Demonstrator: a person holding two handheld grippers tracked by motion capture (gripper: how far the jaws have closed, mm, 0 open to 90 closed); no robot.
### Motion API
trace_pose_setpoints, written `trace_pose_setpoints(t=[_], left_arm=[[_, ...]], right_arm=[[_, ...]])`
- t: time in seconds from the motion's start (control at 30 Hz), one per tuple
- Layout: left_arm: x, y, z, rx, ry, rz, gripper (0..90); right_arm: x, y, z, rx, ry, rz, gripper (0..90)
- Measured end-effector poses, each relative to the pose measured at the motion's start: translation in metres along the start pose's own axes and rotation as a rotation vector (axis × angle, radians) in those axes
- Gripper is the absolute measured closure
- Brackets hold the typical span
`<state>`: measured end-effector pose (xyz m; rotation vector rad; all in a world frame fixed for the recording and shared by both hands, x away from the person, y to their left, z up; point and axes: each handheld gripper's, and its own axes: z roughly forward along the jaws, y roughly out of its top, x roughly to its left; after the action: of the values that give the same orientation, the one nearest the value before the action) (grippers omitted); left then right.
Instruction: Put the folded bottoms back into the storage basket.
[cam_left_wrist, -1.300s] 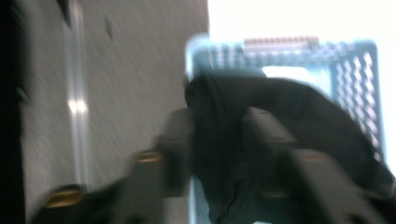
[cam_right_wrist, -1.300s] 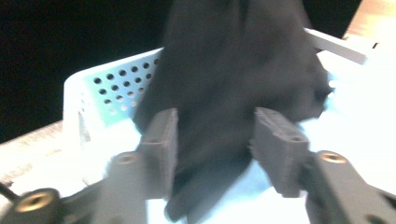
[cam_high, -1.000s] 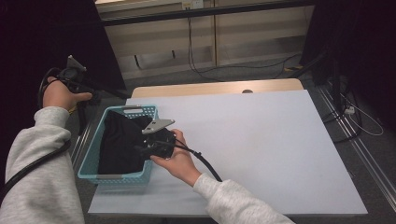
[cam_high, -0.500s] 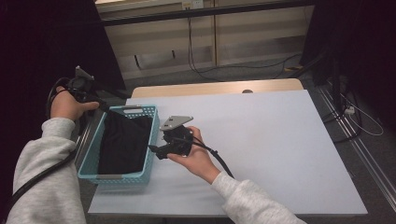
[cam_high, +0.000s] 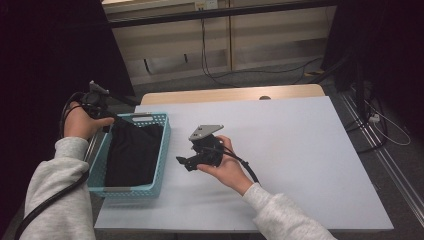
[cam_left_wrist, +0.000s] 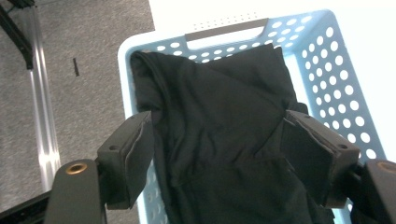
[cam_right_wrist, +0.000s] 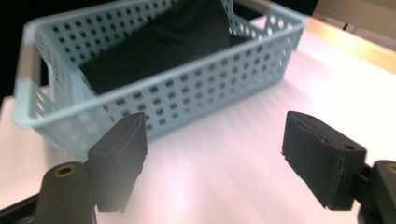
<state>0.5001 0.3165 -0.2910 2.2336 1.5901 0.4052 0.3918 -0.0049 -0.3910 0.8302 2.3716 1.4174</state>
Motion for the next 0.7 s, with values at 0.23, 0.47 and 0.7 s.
trace_pose_setpoints(t=[0.23, 0.47, 0.7], left_arm=[[-0.002, -0.008, 0.009, 0.001, -0.012, 0.002, 24.6], [-0.006, -0.016, 0.021, 0.004, -0.034, 0.016, 32.3], [-0.007, -0.026, 0.035, 0.043, -0.064, 0.029, 54.6]], right_arm=[[-0.009, -0.012, -0.004, 0.040, -0.004, 0.000, 21.7], [-0.014, -0.021, -0.007, 0.066, -0.008, -0.003, 21.7], [-0.020, -0.029, -0.013, 0.073, -0.018, 0.012, 21.9]])
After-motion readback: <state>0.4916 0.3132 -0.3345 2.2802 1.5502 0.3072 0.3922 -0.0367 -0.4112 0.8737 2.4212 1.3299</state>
